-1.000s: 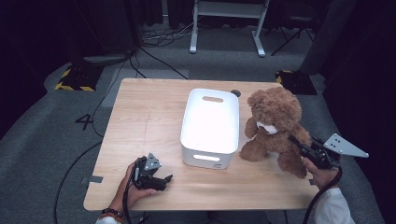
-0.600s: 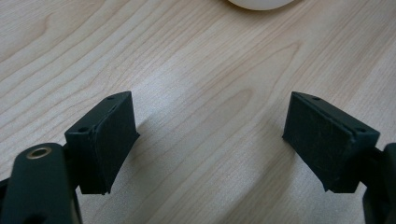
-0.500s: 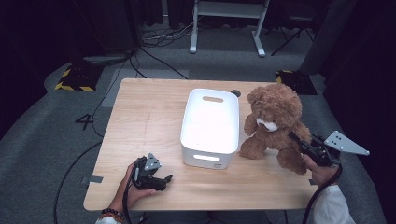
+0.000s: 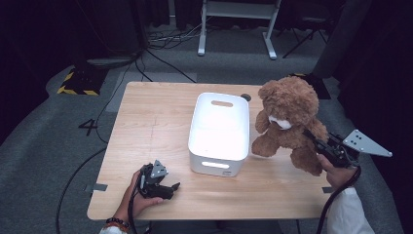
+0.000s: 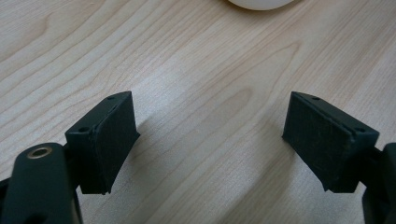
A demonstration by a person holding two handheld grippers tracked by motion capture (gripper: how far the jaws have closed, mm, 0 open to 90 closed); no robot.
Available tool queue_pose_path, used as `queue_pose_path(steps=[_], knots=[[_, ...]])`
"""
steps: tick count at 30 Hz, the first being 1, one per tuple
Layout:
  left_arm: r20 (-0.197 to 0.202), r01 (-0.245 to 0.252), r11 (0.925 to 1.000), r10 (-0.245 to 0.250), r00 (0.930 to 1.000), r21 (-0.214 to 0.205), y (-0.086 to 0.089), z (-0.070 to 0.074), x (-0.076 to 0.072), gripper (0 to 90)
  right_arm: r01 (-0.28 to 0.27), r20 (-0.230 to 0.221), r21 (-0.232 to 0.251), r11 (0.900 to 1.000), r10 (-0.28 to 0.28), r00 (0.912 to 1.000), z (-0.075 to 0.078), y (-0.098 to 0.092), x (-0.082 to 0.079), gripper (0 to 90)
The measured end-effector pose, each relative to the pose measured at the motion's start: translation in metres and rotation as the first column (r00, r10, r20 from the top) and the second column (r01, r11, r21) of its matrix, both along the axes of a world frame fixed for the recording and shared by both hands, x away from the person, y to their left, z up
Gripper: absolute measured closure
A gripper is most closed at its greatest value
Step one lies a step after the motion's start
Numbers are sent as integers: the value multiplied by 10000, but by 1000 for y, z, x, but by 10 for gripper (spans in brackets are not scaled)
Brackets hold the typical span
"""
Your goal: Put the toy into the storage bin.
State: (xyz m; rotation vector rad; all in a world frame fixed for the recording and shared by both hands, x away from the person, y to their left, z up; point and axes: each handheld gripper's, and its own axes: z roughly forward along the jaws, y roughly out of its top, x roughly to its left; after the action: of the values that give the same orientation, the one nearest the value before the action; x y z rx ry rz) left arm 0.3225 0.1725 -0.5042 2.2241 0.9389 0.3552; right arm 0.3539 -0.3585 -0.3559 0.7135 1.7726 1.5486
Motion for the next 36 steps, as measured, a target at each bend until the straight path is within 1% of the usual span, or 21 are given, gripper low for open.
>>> queue_pose_path(steps=[6,9,11,13,17,19,20,23,27,36], knots=[[5,-20,10000,20,10000,-13,0,0,0,175,-55,149,12,10000,55,9999,8,2,1,788],[15,-52,10000,52,10000,-5,0,0,-1,177,-142,287,149,9998,137,9995,15,4,1,788],[10,-53,10000,53,10000,-10,0,0,-1,177,-140,313,84,9999,137,9994,17,5,0,788],[10,-53,10000,54,10000,-12,0,0,-1,177,-176,456,16,9998,175,9988,22,7,-1,788],[10,-53,10000,53,10000,-10,0,0,-1,177,-230,534,179,9996,220,9983,27,9,-1,788],[11,-52,10000,52,10000,-8,0,0,-1,177,-259,591,164,9995,249,9979,29,9,-2,788],[13,-52,10000,52,10000,-8,0,0,-1,177,-262,623,128,9996,254,9977,30,8,-3,787],[11,-53,10000,53,10000,-9,0,0,-1,177,-267,626,237,9994,251,9977,32,7,-4,787],[10,-53,10000,53,10000,-10,0,0,-1,177,-251,747,183,9995,236,9969,37,7,-7,787],[11,-55,10000,55,10000,-12,0,0,-1,177,-140,1033,425,9990,96,9946,52,-1,-16,786]])
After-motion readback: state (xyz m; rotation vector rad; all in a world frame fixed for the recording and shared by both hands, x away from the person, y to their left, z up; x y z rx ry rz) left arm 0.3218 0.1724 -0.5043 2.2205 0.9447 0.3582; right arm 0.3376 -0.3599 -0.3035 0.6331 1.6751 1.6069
